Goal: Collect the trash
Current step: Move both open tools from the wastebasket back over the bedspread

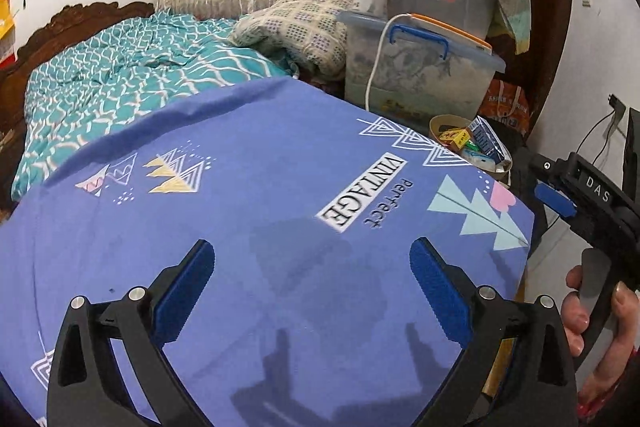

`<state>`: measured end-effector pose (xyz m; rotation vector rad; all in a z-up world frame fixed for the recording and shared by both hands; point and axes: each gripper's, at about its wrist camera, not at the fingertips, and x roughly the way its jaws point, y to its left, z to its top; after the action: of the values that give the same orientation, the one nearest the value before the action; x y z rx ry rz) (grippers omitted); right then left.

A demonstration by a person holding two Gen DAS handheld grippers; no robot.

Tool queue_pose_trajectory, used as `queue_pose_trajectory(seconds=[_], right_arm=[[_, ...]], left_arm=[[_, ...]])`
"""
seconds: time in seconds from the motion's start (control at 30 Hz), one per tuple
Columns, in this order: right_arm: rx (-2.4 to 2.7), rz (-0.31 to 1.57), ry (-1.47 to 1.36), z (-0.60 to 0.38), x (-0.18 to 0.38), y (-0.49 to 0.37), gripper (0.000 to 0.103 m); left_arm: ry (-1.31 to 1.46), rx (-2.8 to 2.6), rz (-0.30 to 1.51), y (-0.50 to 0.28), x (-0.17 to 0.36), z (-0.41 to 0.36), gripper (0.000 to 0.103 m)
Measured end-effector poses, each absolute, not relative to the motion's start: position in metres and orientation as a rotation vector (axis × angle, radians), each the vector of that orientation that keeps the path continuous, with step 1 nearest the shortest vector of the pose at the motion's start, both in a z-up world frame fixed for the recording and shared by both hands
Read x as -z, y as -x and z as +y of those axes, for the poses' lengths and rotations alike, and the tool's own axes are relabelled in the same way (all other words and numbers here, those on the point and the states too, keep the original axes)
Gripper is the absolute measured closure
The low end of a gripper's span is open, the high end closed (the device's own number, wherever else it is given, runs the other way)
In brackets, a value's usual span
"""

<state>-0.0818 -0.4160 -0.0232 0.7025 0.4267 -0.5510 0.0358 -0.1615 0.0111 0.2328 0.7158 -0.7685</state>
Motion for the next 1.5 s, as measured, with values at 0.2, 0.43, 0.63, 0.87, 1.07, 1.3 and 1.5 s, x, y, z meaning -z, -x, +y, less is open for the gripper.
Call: queue_pose_trajectory(seconds=[0.2,0.43,0.63,0.87,1.07,1.3,1.5], right_arm=[[0.596,0.472,-0.678,-0.385,0.024,0.079,0.017],[0.668,0.467,-0.640,-0.368,0.017,0.112,0.016],[0.641,0.450,-0.635,-0.366,0.013,0.130,0.015],[0.511,0.424,-0.653,-0.361,0.013,0.124,0.012],[0.452,0.425,-0.704,-0.362,0.026,0.135,0.011],[0.491,0.395,-0.748,-0.371,0.027,0.175,0.007],[0.553,0.355,-0.752,-0.383,0.020,0.205,0.005]], left_arm=[[-0.203,0.805,0.766,-0.053,-0.005,-0.144,0.009],[-0.182,0.824,0.792,-0.056,0.003,-0.141,0.009],[-0.215,0.787,0.760,-0.046,-0.001,-0.145,0.009],[-0.227,0.687,0.693,-0.015,-0.019,-0.133,0.009],[-0.255,0.627,0.655,0.014,-0.029,-0.131,0.009],[-0.313,0.634,0.616,0.042,-0.035,-0.149,0.009],[-0.307,0.637,0.603,0.048,-0.039,-0.165,0.009]])
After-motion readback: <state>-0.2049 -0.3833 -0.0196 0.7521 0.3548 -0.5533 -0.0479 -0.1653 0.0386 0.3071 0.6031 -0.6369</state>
